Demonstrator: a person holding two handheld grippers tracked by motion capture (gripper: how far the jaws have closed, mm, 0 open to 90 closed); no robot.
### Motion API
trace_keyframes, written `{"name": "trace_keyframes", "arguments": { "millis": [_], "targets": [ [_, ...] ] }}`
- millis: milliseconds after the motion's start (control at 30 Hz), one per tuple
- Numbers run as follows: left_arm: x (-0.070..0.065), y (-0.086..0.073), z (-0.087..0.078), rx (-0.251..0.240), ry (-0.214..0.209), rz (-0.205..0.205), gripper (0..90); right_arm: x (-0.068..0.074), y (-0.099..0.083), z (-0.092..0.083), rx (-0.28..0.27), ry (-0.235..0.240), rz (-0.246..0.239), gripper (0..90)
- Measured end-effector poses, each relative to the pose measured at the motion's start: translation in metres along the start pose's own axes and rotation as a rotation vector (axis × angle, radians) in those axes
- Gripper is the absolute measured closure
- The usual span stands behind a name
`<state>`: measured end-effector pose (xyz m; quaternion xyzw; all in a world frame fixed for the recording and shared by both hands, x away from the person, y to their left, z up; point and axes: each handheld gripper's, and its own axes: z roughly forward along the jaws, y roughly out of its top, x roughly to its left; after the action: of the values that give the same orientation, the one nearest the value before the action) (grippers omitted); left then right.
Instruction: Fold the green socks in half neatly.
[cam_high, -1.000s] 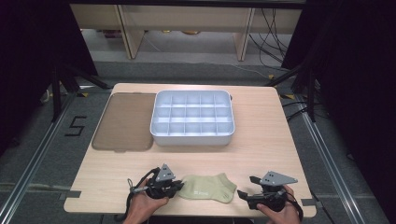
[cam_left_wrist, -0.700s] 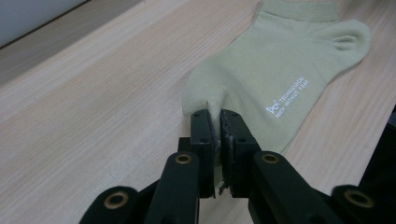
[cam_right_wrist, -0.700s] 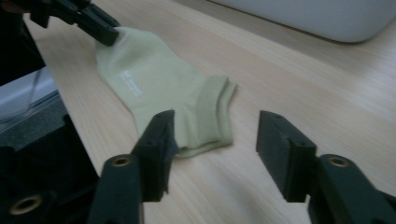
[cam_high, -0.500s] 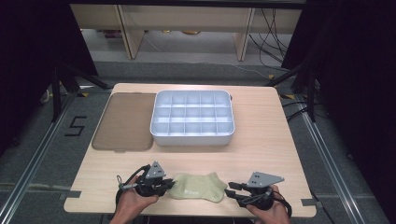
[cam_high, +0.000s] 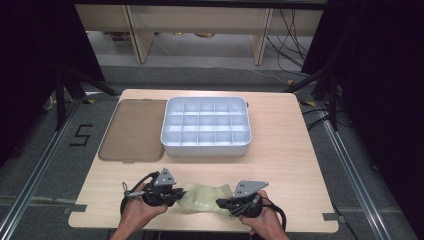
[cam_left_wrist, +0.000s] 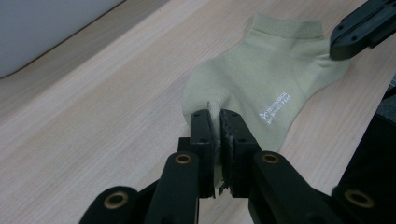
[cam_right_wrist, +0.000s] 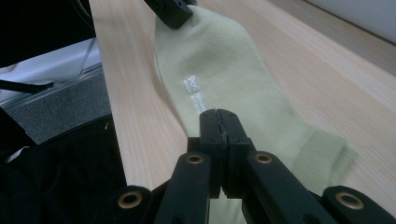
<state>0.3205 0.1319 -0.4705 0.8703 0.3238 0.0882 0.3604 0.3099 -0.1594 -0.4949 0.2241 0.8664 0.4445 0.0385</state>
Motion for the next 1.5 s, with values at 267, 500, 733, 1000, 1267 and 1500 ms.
{"name": "trace_keyframes", "arguments": {
  "millis": [267,500,733,1000,1267,1500],
  "targets": [
    [0.007,0.002,-0.007,0.023,-0.001,0.005,83.8,0.001,0.012,0.034,0.066,0.024,-0.009,90.0],
    [0.006,0.008,-0.006,0.021,-0.008,0.000,83.8,0.002,0.016,0.055,0.115,0.042,-0.023,90.0],
    [0.001,0.018,-0.010,-0.003,-0.013,0.023,83.7,0.001,0.019,0.062,0.104,0.065,-0.004,90.0],
    [0.000,0.021,-0.009,-0.008,-0.019,0.008,83.7,-0.023,0.032,0.052,0.058,-0.018,0.014,89.8],
    [-0.006,0.026,-0.010,-0.018,-0.033,0.037,83.6,-0.040,0.036,0.070,0.105,-0.034,0.023,90.0],
    [-0.008,0.032,-0.012,-0.034,-0.022,0.043,83.7,-0.042,0.039,0.072,0.106,-0.029,0.038,89.1]
  ]
}}
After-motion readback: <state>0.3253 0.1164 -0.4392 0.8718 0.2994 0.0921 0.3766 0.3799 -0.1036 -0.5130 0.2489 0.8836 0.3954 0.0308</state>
